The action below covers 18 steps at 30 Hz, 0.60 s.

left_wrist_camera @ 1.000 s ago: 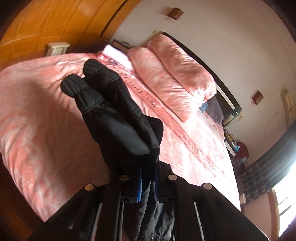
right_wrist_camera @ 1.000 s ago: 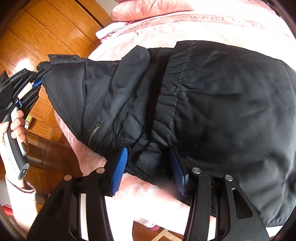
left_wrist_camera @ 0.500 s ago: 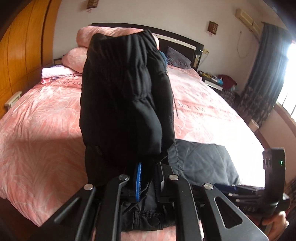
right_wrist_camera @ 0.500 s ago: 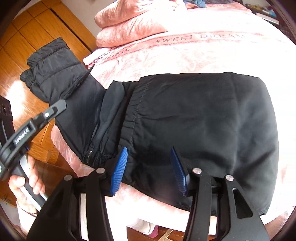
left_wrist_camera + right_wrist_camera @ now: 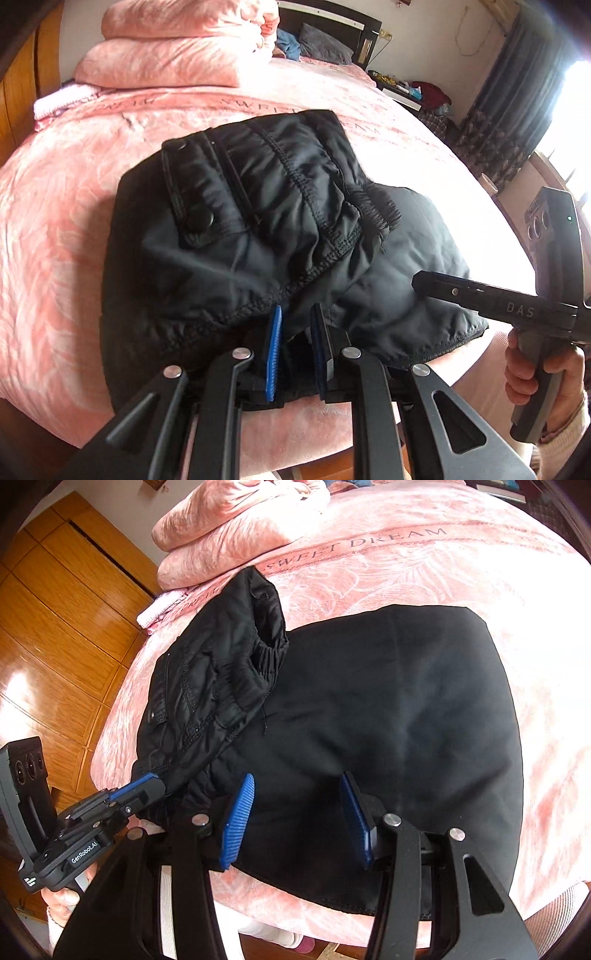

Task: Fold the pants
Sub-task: 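Fold the lifted pants over the stack with the left gripper and lower it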

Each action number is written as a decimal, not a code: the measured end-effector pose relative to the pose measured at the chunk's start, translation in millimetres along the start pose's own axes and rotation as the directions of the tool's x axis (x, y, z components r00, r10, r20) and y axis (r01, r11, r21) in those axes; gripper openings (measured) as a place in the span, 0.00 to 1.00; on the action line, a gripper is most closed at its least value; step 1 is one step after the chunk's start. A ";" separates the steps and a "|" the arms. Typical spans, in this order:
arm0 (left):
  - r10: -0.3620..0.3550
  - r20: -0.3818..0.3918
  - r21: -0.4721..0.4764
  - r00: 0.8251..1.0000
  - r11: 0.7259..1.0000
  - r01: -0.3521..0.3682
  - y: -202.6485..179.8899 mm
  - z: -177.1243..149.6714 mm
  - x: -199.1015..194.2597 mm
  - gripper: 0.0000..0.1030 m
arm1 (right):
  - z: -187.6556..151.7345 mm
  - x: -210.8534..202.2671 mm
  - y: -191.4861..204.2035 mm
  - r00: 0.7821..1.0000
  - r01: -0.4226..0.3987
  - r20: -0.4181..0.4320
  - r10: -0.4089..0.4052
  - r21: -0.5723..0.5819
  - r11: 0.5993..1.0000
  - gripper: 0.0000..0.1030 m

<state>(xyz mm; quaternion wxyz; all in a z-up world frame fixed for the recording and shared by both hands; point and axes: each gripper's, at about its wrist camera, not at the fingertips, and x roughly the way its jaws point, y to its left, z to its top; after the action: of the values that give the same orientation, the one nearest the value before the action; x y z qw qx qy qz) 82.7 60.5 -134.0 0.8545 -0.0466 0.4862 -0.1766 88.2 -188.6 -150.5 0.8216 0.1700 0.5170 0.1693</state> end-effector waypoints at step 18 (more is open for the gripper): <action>0.155 -0.063 -0.194 0.986 0.967 -0.165 48.0 9.6 20.9 0.64 | 7.5 2.2 20.2 1.000 -0.002 -0.005 0.001 -0.053 0.999 0.50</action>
<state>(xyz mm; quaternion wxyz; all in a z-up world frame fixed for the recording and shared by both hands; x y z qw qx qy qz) 112.9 97.1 -158.0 0.8453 -0.0880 0.5238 -0.0588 93.8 -170.5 -140.1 0.8245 0.1483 0.5142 0.1839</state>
